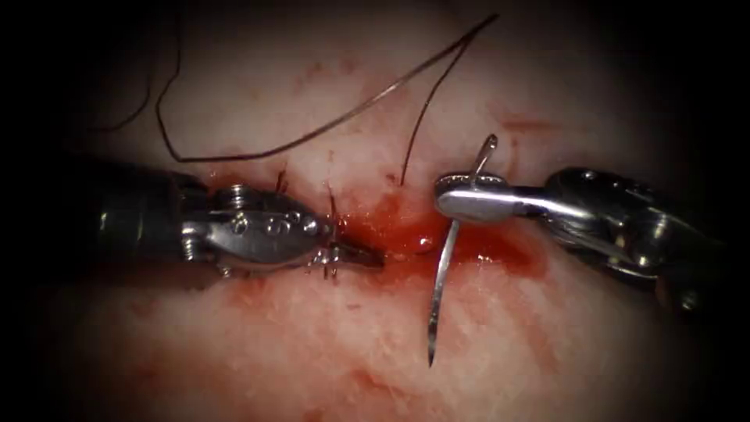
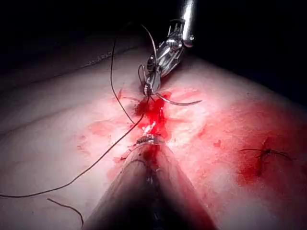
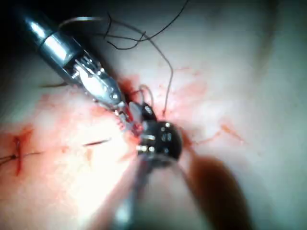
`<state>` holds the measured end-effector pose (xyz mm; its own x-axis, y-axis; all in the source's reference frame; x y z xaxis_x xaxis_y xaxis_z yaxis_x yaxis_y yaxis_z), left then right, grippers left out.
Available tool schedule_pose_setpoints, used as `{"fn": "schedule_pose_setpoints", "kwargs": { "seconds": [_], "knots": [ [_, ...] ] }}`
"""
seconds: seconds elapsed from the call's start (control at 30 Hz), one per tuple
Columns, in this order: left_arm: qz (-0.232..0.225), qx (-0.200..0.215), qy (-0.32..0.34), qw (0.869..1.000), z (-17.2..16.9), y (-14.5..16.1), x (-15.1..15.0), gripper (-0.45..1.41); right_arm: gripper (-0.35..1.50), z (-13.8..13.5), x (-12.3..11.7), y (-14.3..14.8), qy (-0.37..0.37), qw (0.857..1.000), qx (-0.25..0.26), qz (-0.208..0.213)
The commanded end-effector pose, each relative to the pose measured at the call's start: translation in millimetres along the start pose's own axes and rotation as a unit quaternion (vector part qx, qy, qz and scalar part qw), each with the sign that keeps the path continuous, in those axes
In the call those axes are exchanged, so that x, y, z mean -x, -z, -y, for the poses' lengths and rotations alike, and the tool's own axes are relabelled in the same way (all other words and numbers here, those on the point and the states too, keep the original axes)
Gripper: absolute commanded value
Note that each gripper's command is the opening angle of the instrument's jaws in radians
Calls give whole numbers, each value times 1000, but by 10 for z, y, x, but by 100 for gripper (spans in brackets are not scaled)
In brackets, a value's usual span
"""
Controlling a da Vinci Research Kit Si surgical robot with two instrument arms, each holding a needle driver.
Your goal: Wound Closure
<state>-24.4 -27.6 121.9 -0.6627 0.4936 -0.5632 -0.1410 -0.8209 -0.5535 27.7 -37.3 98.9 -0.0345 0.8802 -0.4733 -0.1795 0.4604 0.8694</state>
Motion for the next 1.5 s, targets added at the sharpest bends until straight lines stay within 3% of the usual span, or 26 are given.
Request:
{"fn": "schedule_pose_setpoints", "kwargs": {
  "seconds": [0.03, 0.4, 0.5, 0.57, 0.93, 1.0, 1.33, 1.5],
  "knots": [
    [2, 1, 0, 1000, 2, -10, -1, -37, -35, -1, 4, -9, 4, 1000, -1, 0],
    [39, -1, -4, 999, 23, -24, -2, -33, -35, 1, 6, -9, 16, 1000, -1, -1],
    [92, -6, -10, 996, 30, -34, 9, -28, -35, 2, 6, -9, 19, 1000, -1, -1],
    [103, -8, -11, 995, 33, -37, 10, -28, -35, 2, 6, -9, 19, 1000, -1, -1],
    [160, 37, -13, 986, 43, -45, 22, -28, -35, 1, 8, -10, 29, 1000, -4, 0],
    [179, 56, 6, 982, 40, -46, 31, -18, -35, 1, 9, -12, 32, 999, -7, 1],
    [201, 82, 58, 974, 58, -47, 33, -11, -35, -3, 7, -14, 62, 998, -6, -1],
    [178, 117, 56, 975, 52, -44, 29, -13, -35, -11, 2, -15, 85, 996, 8, -9]
  ]
}}
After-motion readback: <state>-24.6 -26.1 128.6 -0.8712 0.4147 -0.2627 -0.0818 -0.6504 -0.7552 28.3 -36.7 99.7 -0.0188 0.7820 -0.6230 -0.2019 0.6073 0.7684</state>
